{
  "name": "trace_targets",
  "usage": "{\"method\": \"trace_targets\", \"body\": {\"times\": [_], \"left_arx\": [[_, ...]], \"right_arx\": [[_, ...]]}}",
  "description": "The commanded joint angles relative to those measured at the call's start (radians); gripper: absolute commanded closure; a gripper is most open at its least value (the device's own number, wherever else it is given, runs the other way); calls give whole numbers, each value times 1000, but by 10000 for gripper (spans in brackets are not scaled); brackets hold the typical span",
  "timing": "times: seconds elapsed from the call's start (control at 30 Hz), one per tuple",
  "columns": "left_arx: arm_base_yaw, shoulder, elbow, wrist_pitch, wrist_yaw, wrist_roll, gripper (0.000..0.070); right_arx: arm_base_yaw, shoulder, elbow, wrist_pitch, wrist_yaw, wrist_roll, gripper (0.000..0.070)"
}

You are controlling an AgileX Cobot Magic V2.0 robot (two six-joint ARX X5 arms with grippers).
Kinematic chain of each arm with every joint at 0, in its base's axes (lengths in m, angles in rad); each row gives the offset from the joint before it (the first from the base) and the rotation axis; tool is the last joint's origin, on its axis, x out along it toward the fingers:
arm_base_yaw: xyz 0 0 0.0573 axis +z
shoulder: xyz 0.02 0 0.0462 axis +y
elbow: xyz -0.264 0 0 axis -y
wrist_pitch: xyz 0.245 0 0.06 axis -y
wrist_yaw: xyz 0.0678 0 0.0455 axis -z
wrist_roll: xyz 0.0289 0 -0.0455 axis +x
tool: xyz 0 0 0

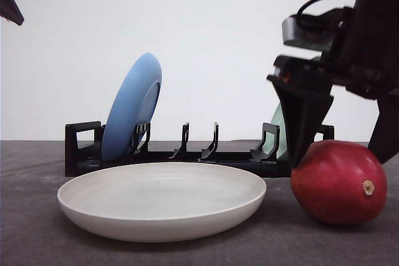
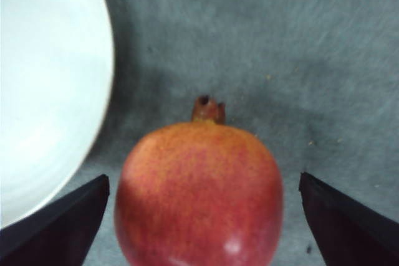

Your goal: Place pomegranate in white plate

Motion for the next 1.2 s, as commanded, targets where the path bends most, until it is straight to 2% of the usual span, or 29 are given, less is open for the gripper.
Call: {"method": "trace_targets", "body": {"times": [0.0, 0.07, 0.23, 0.43, 0.6, 0.77, 0.93, 1.17], "left_arx": [[1, 3, 6, 10, -5, -3, 306], [1, 3, 6, 10, -5, -3, 306], [1, 3, 6, 10, -5, -3, 307], [1, 3, 6, 10, -5, -3, 307], [1, 3, 6, 10, -5, -3, 307], [1, 3, 6, 10, -5, -3, 307], [1, 3, 6, 10, -5, -3, 307], [1, 3, 6, 11, -5, -4, 307]], "right_arx": [[7, 24, 18, 4, -4, 18, 89], [7, 36, 18, -1, -15, 25, 106], [7, 42, 18, -20, -52, 36, 202], [4, 42, 31, -51, -75, 26, 211], [6, 43, 104, -149, -76, -51, 211], [24, 65, 199, -167, -107, -133, 210], [64, 145, 305, -142, -129, -191, 211], [139, 283, 367, 14, -179, -212, 211]]}}
